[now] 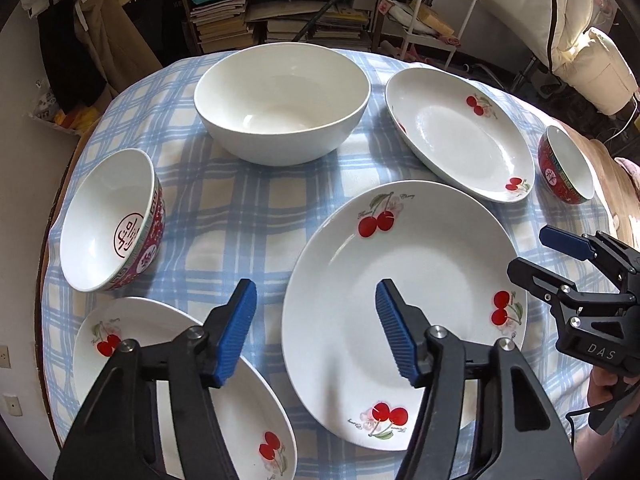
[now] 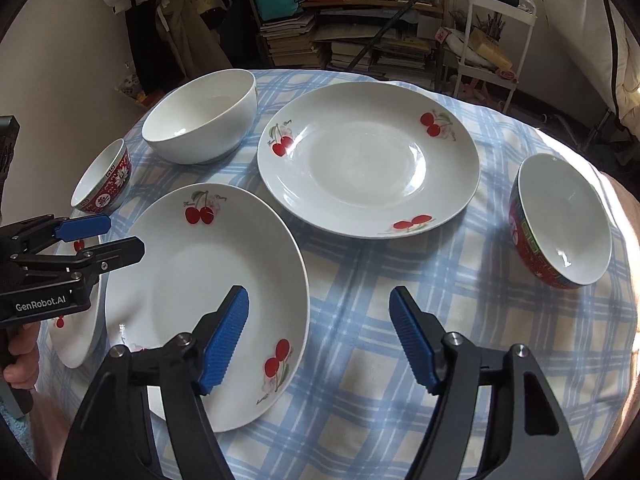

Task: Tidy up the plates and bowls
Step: 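Close the right tool on a cherry plate's rim while the left tool grips its opposite rim, then lift the cherry plate with both tools and carry it across the cloth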

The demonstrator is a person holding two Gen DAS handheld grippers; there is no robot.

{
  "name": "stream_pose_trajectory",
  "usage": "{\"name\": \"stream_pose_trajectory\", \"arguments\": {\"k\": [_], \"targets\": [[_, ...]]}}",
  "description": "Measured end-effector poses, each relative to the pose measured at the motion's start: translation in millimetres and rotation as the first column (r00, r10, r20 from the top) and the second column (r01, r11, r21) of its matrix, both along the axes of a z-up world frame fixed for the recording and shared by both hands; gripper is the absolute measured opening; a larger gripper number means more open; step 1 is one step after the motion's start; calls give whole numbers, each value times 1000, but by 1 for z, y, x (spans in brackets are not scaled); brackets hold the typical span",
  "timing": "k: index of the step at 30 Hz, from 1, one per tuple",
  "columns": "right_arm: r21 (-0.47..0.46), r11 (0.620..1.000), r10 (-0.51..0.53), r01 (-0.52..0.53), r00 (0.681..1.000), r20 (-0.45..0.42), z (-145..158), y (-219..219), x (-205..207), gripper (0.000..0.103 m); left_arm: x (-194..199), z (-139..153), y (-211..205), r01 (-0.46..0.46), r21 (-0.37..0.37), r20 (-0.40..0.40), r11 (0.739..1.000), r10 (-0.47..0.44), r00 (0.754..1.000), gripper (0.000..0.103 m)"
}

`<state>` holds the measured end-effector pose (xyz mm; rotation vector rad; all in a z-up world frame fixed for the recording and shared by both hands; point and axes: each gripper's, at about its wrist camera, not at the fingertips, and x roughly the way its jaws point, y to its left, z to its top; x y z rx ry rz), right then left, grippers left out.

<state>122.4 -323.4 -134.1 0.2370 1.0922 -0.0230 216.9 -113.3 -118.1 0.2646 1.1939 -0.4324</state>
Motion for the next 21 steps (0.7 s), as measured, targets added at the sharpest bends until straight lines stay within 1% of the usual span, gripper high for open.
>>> {"name": "stream_pose_trajectory", "arguments": {"k": [1, 2, 3, 4, 5, 6, 7, 9, 11, 13, 15, 18, 20, 21], "targets": [[14, 1000, -1, 1, 1000, -15, -3, -1, 0, 71, 2, -2, 0, -4, 3, -10, 1000, 4, 1000, 57], [40, 999, 7, -6, 999, -33, -6, -1, 2, 64, 3, -4, 0, -7, 3, -23, 1000, 7, 1000, 57], [65, 998, 19, -15, 999, -51, -9, -1, 3, 57, 5, -6, -1, -9, -1, -34, 1000, 9, 999, 53], [73, 997, 25, -21, 998, -64, -12, -1, 3, 55, 6, -8, 1, -14, 0, -40, 1000, 14, 999, 49], [76, 997, 31, -25, 997, -73, -14, 0, 3, 51, 8, -11, 0, -22, 9, -50, 1000, 22, 999, 42], [77, 997, 36, -30, 996, -79, -15, 1, 3, 46, 10, -14, 0, -30, 16, -65, 999, 31, 997, 37], [75, 997, 39, -33, 995, -88, -17, 2, 4, 43, 12, -17, 2, -37, 15, -84, 999, 38, 996, 35], [85, 996, 44, -35, 993, -106, -21, 2, 4, 30, 15, -22, 5, -57, 4, -104, 998, 58, 993, 30], [114, 993, 49, -35, 992, -120, -25, 1, 4, 18, 18, -27, 8, -59, -12, -127, 998, 57, 990, 27], [145, 989, 47, -29, 991, -124, -27, -2, 3, 16, 21, -32, 13, -62, -31, -153, 998, 57, 987, 26], [169, 985, 48, -25, 990, -133, -29, -4, 4, 14, 23, -31, 16, -55, -51, -155, 997, 46, 987, 23], [199, 980, 41, -8, 987, -158, -33, -6, 5, 14, 23, -30, 19, -51, -67, -159, 996, 40, 986, 21], [223, 975, 49, -8, 982, -183, -38, -3, 6, 16, 23, -30, 20, -43, -66, -159, 997, 32, 987, 20], [210, 978, 49, -9, 981, -186, -38, 0, 7, 18, 23, -30, 21, -34, -57, -158, 998, 25, 987, 21]]}}
